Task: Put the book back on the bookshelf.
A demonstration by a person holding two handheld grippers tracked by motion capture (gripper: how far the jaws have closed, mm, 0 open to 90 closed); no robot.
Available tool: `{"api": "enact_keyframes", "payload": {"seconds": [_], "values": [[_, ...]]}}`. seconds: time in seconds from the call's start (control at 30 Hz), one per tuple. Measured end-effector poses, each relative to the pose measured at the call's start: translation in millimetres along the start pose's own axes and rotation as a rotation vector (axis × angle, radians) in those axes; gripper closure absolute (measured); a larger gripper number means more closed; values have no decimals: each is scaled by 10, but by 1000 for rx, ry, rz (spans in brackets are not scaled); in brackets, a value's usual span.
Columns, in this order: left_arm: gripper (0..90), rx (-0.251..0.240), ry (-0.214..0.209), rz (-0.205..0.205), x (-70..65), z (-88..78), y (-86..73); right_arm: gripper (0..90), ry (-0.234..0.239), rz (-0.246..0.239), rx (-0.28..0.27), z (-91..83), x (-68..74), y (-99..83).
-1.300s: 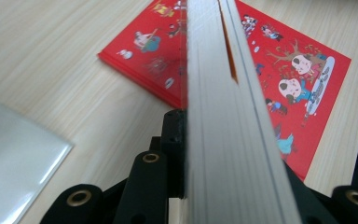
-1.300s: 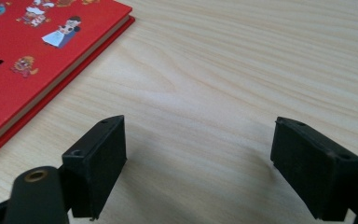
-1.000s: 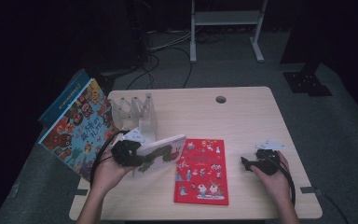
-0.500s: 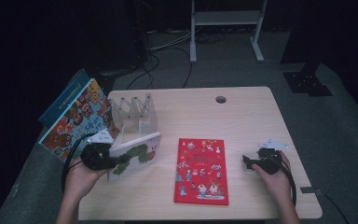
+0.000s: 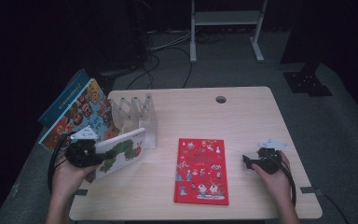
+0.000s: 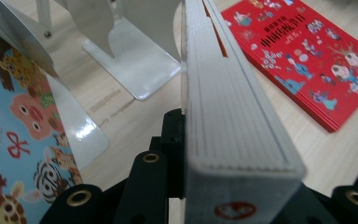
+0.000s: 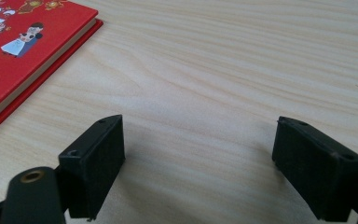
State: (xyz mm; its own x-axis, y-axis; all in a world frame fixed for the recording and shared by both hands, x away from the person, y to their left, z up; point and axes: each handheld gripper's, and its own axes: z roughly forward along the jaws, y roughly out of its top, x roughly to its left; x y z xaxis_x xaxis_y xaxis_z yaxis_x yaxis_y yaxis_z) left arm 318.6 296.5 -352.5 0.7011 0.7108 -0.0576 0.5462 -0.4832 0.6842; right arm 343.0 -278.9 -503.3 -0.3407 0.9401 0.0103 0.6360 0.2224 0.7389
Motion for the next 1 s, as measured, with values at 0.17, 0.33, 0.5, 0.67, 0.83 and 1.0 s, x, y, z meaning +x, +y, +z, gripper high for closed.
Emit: {"api": "enact_keyframes", "payload": {"seconds": [0.17, 0.33, 0.5, 0.67, 0.83, 1.0], "values": [[756, -5, 16, -18, 100, 119, 95, 159, 0, 1, 0, 0, 0, 0], [756, -13, 29, -28, 174, 209, 202, 159, 0, 1, 1, 0, 0, 0], [756, -22, 43, -40, 242, 311, 309, 160, 0, 0, 0, 0, 0, 0], [756, -22, 57, -44, 286, 413, 422, 159, 1, 1, 1, 1, 1, 2], [756, -32, 74, -52, 336, 502, 510, 159, 1, 1, 2, 1, 1, 3], [755, -31, 80, -66, 396, 566, 575, 159, 2, 1, 2, 4, 3, 6]]}}
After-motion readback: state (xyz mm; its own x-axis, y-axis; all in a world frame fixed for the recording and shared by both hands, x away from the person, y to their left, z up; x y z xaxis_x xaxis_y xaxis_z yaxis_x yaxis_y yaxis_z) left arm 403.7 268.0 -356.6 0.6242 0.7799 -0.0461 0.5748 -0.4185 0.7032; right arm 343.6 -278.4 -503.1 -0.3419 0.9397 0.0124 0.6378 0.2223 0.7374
